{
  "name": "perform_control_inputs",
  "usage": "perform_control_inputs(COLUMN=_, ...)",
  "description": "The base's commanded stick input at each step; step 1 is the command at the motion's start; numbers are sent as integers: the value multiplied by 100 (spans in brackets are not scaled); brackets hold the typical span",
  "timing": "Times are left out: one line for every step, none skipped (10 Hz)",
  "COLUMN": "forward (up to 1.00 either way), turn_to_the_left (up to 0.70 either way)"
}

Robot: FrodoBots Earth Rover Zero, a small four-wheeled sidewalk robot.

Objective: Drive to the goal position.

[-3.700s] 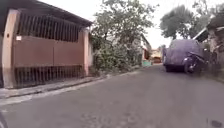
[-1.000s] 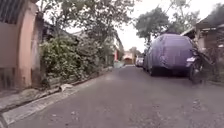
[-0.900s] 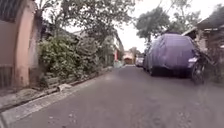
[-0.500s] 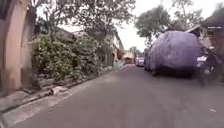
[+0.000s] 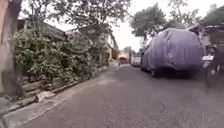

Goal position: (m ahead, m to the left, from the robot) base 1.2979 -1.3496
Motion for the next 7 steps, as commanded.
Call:
perform_control_inputs(forward=70, turn_to_the_left=0)
perform_control_inputs(forward=70, turn_to_the_left=0)
perform_control_inputs(forward=70, turn_to_the_left=0)
perform_control_inputs(forward=70, turn_to_the_left=0)
perform_control_inputs(forward=70, turn_to_the_left=0)
perform_control_inputs(forward=70, turn_to_the_left=0)
perform_control_inputs(forward=70, turn_to_the_left=0)
